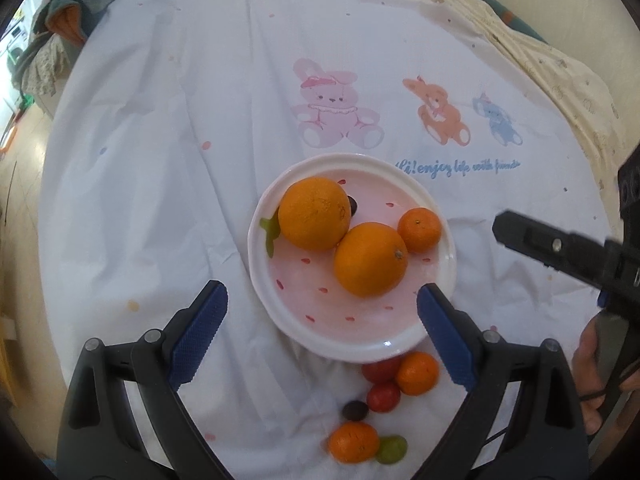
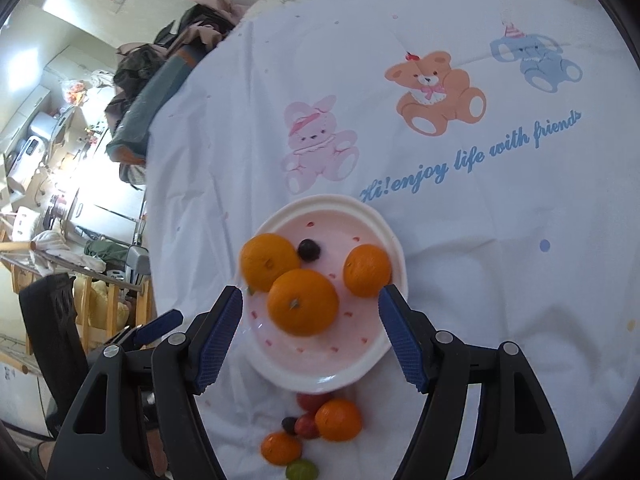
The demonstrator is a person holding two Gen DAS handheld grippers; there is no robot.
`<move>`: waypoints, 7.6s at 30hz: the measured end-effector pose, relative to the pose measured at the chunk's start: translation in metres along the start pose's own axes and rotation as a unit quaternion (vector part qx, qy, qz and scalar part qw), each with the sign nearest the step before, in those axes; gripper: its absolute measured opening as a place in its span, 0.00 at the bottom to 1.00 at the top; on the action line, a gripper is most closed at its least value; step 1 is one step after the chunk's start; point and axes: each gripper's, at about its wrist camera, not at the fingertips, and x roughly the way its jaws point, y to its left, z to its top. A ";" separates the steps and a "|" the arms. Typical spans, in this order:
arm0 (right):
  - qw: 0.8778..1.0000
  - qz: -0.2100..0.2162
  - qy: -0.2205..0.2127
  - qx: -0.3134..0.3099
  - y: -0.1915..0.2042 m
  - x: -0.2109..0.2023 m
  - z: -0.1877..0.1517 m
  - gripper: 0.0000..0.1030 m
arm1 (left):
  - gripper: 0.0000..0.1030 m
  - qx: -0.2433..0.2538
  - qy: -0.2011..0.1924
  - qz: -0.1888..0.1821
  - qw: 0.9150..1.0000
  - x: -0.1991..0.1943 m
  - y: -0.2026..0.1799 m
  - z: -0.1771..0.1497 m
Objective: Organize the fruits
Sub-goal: 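Lift both open tools away from the plate, then grasp the green lime with the right tool, then grasp the tangerine with the left tool while the right tool holds the lime, then carry lime and tangerine over the plate and open both tools to release, then lift both open tools away from the plate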
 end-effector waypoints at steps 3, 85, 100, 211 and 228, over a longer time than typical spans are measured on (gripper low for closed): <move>1.000 0.003 -0.005 -0.011 0.006 -0.011 -0.012 0.71 | 0.91 0.006 -0.008 0.009 1.000 -0.017 0.000 -0.005; 0.997 -0.040 0.022 -0.069 0.017 -0.039 -0.114 0.32 | 0.91 0.046 0.100 0.030 0.993 0.003 0.002 -0.115; 0.997 -0.050 0.002 -0.054 -0.002 -0.070 -0.121 0.32 | 0.37 0.115 0.139 0.039 0.983 0.037 -0.039 -0.123; 0.999 -0.009 0.020 -0.028 -0.019 0.061 0.055 0.61 | 0.81 0.036 0.048 0.067 0.996 0.047 0.006 0.018; 0.997 -0.012 -0.014 -0.077 0.042 -0.015 0.016 0.61 | 0.81 0.062 -0.004 0.072 0.995 -0.023 -0.003 0.010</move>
